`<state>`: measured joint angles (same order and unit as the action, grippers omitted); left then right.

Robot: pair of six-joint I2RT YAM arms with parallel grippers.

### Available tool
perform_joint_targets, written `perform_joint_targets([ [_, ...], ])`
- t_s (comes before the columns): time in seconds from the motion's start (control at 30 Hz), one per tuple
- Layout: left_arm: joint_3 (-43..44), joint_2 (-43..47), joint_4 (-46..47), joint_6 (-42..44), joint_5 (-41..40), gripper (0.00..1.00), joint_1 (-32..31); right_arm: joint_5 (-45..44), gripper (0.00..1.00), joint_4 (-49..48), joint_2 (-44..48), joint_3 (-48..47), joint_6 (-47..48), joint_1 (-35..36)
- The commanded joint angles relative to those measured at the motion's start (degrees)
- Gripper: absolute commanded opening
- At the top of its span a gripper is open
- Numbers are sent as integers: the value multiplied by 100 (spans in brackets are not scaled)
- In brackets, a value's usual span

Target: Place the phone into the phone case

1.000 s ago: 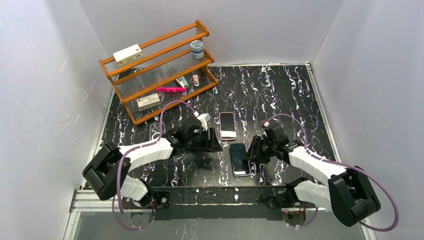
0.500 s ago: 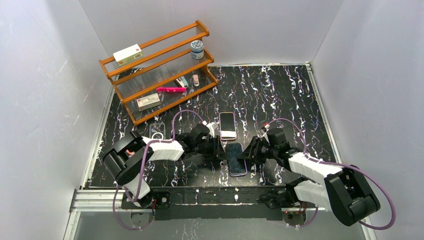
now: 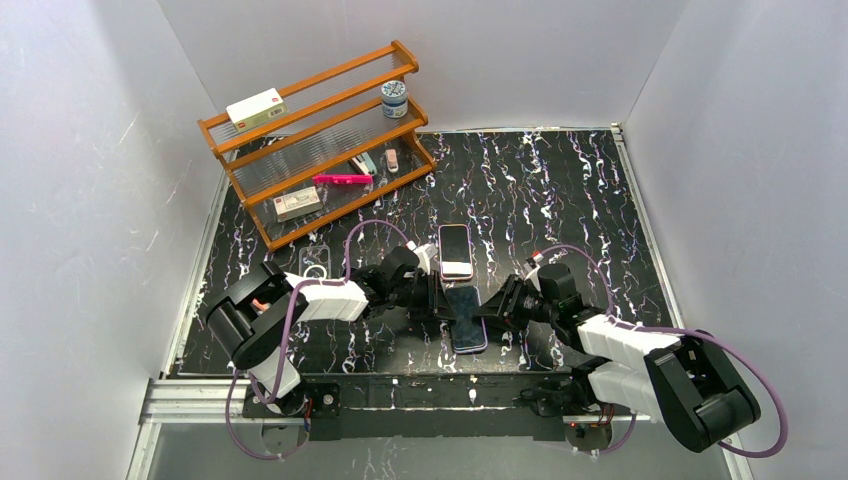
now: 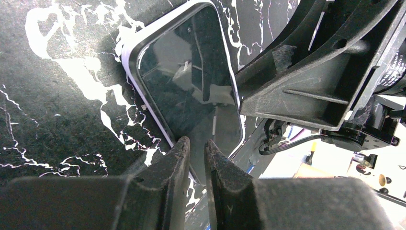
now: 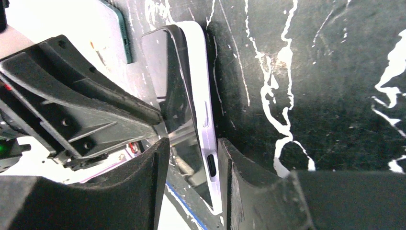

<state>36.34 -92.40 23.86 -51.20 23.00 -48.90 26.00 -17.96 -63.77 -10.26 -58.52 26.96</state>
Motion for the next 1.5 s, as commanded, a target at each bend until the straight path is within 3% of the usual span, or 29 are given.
perform_joint_targets([
  [0.0, -30, -45, -2, 48, 110, 16, -40, 432, 48, -977, 63, 143, -466, -26],
  [0.6, -48, -50, -10, 80, 151, 17, -71, 677, 48, -1616, -432, 200, -705, -40],
  [1.03, -51, 97, -70, 120, 81, 18, -67, 754, 29, -1780, -771, 198, -511, -40],
  [1.1, 42, 286, -361, 191, -46, 21, -67, 713, 29, -1681, -733, 208, -437, -42],
  [1.3, 584, 886, -1464, 535, -584, 44, -67, 625, 27, -1498, -597, 285, -318, -42],
  [1.47, 662, 971, -1818, 659, -997, 47, -58, 619, 27, -1483, -560, 290, -292, -36],
])
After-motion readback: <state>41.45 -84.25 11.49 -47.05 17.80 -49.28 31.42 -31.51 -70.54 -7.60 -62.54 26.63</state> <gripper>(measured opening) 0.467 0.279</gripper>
